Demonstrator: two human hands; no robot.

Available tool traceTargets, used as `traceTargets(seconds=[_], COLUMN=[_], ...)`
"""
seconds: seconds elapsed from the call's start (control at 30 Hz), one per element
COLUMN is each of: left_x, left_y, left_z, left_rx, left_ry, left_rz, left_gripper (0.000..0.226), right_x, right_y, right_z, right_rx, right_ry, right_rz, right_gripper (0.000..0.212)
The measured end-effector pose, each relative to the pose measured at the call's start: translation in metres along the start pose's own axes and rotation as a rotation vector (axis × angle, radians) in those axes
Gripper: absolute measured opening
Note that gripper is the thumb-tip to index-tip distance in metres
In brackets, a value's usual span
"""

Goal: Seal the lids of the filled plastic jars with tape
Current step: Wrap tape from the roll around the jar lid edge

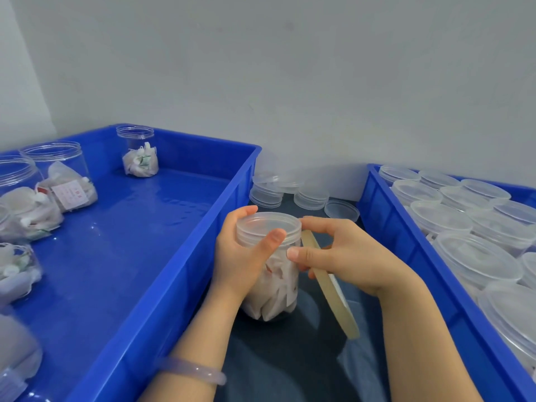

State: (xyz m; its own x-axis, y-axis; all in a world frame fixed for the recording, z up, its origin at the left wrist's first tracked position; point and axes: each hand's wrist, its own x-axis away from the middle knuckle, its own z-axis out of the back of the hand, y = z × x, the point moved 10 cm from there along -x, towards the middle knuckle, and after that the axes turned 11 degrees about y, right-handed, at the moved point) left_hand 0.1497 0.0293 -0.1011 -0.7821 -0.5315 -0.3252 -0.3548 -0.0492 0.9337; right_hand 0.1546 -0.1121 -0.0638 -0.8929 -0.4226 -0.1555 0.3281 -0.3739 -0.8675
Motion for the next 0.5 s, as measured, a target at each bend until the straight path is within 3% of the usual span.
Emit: traceTargets(seconds=[0.13, 0.33, 0.5], left_x=[-0.004, -0.0025, -0.0013], left_y=[-0.0028, -0.0029, 0.0011], left_z=[0.0008, -0.0049, -0.0072], left_rx=[0.077, 0.063, 0.04], left_ry=[-0.044, -0.087, -0.106], left_rz=[0.009, -0.003, -0.015], left_gripper=[0.074, 0.065, 0.065], right_x=[-0.0019, 0.0014, 0.0001], right_y=[0.0, 0.0034, 0.0035], right_z=[0.0081, 0.012, 0.0118], right_rx=[0.107, 0.184, 0.259], right_ry=[0.047, 0.013, 0.018], right_rz=[0.002, -0.024, -0.018], right_gripper=[0.027, 0.038, 0.02])
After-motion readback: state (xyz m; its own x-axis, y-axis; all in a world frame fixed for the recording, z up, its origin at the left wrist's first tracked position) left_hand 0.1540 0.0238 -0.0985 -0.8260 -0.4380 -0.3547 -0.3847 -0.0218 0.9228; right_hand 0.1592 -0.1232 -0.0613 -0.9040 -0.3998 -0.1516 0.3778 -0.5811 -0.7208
